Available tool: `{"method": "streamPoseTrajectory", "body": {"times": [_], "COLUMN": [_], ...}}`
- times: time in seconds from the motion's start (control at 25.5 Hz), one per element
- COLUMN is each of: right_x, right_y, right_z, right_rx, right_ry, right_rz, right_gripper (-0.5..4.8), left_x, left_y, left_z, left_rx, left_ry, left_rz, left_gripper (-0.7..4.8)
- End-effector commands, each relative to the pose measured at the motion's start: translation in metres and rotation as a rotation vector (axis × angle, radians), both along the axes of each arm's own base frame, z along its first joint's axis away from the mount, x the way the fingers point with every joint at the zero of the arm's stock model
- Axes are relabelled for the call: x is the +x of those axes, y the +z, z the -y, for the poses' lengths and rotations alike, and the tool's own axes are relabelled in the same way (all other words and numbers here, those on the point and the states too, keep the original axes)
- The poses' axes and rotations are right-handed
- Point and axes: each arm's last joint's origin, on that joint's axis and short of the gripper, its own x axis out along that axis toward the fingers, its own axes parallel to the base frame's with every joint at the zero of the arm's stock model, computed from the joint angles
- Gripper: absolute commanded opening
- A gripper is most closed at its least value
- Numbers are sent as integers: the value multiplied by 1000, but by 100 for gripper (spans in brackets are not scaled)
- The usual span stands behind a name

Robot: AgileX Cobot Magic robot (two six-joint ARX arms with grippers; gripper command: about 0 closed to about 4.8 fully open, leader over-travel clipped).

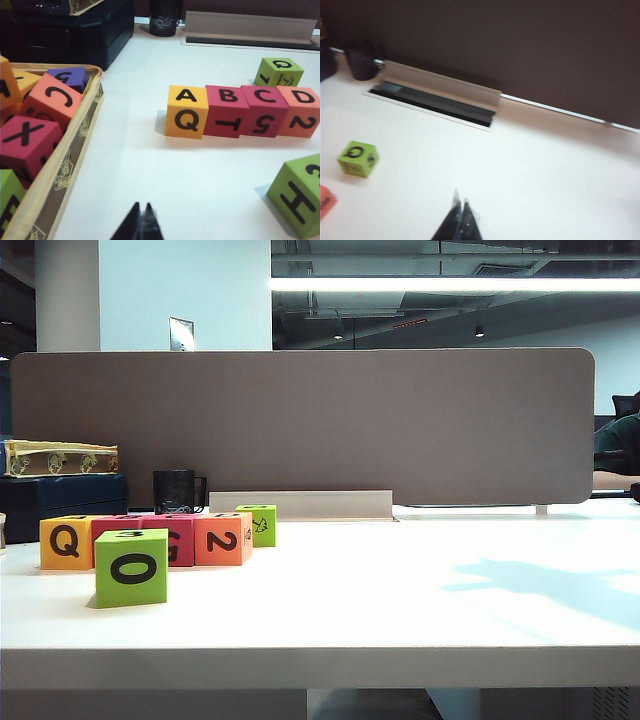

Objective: Select the appropriate blocks from the scattered letter blocks on the table and arrange them in a row to spell out "ABCD".

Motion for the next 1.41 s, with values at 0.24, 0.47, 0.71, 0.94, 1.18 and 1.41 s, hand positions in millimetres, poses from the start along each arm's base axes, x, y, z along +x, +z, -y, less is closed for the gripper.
{"method": "streamPoseTrajectory", "body": {"times": [0.24, 0.47, 0.71, 0.94, 1.18, 1.41], "right_x": [-38, -69, -101, -125, -136, -139], "right_y": [-51, -91, -136, -185, -225, -242], "right_z": [32, 51, 63, 70, 74, 74], "right_rx": [35, 37, 47, 142, 197, 198], "right_ry": [-88, -159, -208, -257, -293, -293], "right_rz": [128, 112, 113, 152, 154, 157], "right_gripper": [-1, -1, -1, -1, -1, -1], "left_x": [0, 0, 0, 0, 0, 0], "left_y": [0, 0, 0, 0, 0, 0], "left_z": [0, 0, 0, 0, 0, 0], "left_rx": [-4, -4, -4, -4, -4, -4], "left_ry": [-3, -3, -3, -3, -3, -3], "left_rz": [-6, -6, -5, -6, -5, -5], "left_gripper": [-6, -6, -6, -6, -6, -6]}}
